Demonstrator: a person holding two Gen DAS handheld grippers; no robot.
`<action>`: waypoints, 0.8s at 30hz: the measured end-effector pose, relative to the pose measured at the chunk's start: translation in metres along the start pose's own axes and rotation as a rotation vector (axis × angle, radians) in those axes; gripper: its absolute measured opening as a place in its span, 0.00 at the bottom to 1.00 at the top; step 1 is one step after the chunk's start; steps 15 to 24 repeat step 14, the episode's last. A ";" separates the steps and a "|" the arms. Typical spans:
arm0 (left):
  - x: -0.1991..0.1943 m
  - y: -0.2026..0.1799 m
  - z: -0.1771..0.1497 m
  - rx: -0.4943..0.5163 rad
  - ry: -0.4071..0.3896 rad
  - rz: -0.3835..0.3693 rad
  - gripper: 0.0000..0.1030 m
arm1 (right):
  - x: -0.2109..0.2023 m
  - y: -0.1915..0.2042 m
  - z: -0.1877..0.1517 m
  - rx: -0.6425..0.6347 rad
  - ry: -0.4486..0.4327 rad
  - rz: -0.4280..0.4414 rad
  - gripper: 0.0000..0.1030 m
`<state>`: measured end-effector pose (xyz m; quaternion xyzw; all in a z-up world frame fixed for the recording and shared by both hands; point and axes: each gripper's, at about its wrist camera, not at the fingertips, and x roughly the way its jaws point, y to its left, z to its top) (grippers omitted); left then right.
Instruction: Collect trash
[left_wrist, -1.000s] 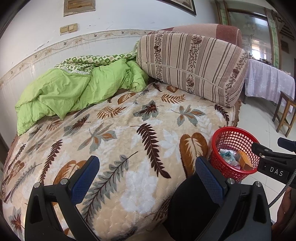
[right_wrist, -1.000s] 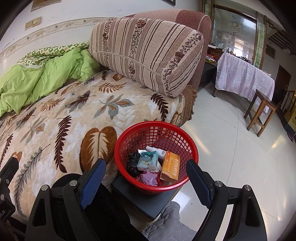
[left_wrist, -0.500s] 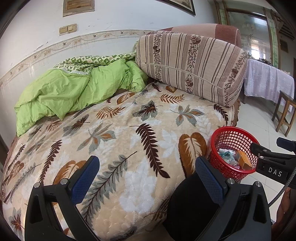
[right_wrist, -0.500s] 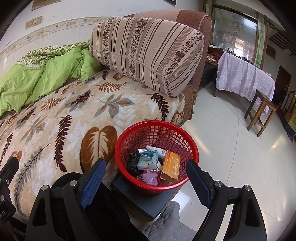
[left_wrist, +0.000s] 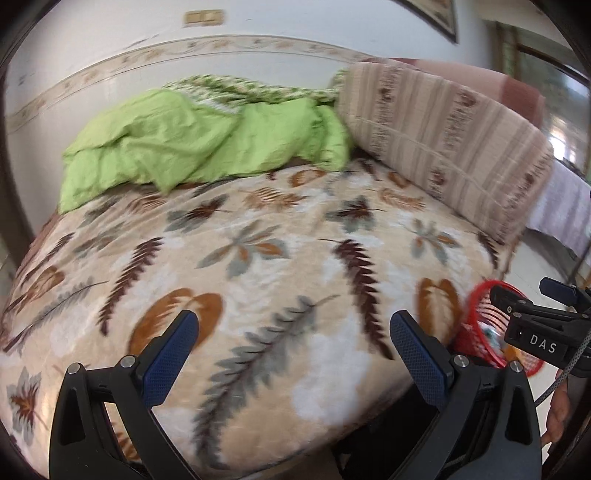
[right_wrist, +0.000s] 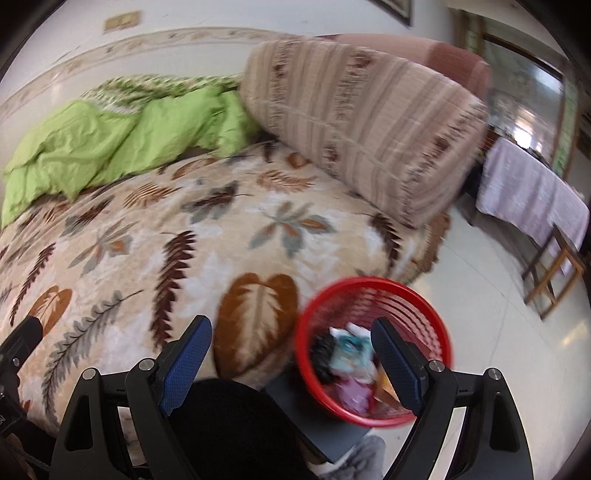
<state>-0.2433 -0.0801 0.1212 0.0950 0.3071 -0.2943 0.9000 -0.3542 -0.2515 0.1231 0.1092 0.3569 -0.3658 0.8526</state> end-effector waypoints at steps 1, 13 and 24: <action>0.003 0.012 0.000 -0.016 0.009 0.032 1.00 | 0.006 0.013 0.006 -0.032 0.005 0.031 0.87; 0.073 0.133 -0.010 -0.314 0.200 0.214 1.00 | 0.120 0.186 0.032 -0.239 0.146 0.294 0.87; 0.081 0.139 -0.009 -0.321 0.210 0.230 1.00 | 0.129 0.195 0.033 -0.246 0.154 0.291 0.87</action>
